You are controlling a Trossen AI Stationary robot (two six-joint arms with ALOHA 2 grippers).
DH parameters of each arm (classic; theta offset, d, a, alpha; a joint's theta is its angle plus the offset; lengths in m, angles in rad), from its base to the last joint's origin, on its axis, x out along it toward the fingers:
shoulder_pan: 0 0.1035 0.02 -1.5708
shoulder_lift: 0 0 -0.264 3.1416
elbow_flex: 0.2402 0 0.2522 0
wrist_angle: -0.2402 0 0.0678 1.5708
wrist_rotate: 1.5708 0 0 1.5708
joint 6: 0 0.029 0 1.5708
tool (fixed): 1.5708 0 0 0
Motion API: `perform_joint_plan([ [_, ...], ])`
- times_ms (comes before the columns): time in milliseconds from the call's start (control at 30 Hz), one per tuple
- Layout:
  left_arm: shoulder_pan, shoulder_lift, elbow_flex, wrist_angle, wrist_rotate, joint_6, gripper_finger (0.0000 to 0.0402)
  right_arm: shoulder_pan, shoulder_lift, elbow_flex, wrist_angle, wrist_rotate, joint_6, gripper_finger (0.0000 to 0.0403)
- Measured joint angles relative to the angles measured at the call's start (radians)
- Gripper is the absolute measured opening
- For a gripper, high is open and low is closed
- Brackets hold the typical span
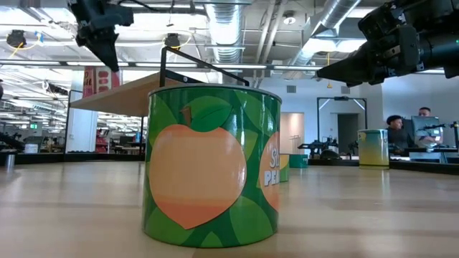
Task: Pick and place cans onto a shelf
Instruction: Put the canned tomatoes on the shelf
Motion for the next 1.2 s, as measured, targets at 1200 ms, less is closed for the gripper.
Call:
perform_joint_plan([
  [1200,0.039,0.086,0.020,0.070,0.048,0.078,0.0087,0.000,0.000,0.000,-0.017,0.000,0.003,0.0007],
])
